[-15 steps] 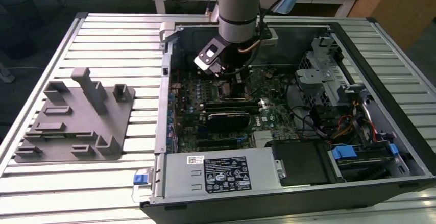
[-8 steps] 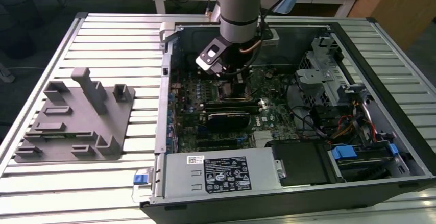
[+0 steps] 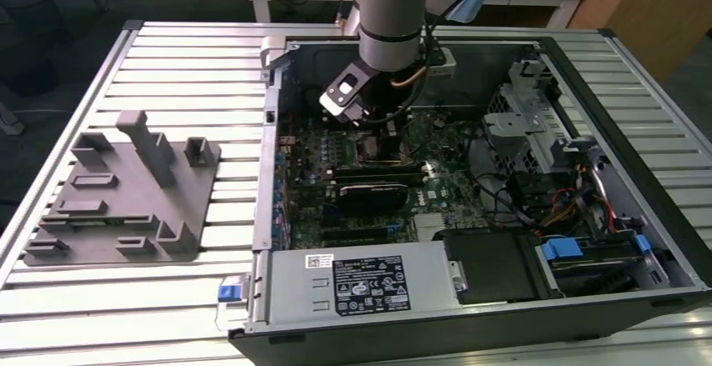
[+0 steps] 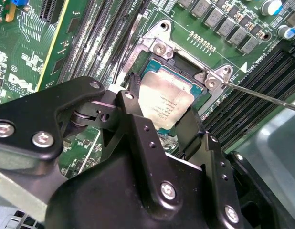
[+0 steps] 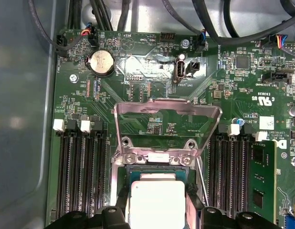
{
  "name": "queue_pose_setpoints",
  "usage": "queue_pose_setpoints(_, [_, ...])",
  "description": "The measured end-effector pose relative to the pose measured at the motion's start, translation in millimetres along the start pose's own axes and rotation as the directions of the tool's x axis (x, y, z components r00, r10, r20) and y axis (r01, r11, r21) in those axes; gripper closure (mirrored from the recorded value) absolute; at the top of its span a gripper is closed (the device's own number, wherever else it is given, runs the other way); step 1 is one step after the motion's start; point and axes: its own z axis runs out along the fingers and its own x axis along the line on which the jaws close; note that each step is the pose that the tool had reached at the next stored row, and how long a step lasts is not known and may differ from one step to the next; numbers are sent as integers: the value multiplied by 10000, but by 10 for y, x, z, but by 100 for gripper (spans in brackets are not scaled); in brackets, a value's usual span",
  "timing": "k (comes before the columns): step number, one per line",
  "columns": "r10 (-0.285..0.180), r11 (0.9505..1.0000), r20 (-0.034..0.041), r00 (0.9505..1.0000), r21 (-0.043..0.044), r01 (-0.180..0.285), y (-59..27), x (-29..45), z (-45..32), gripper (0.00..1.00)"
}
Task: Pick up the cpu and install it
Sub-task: 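Place the cpu into insertion slot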
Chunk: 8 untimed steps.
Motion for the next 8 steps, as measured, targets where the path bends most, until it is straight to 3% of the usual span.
queue_pose_setpoints(8, [5,10000,0,10000,0,-5,0,0,9,46])
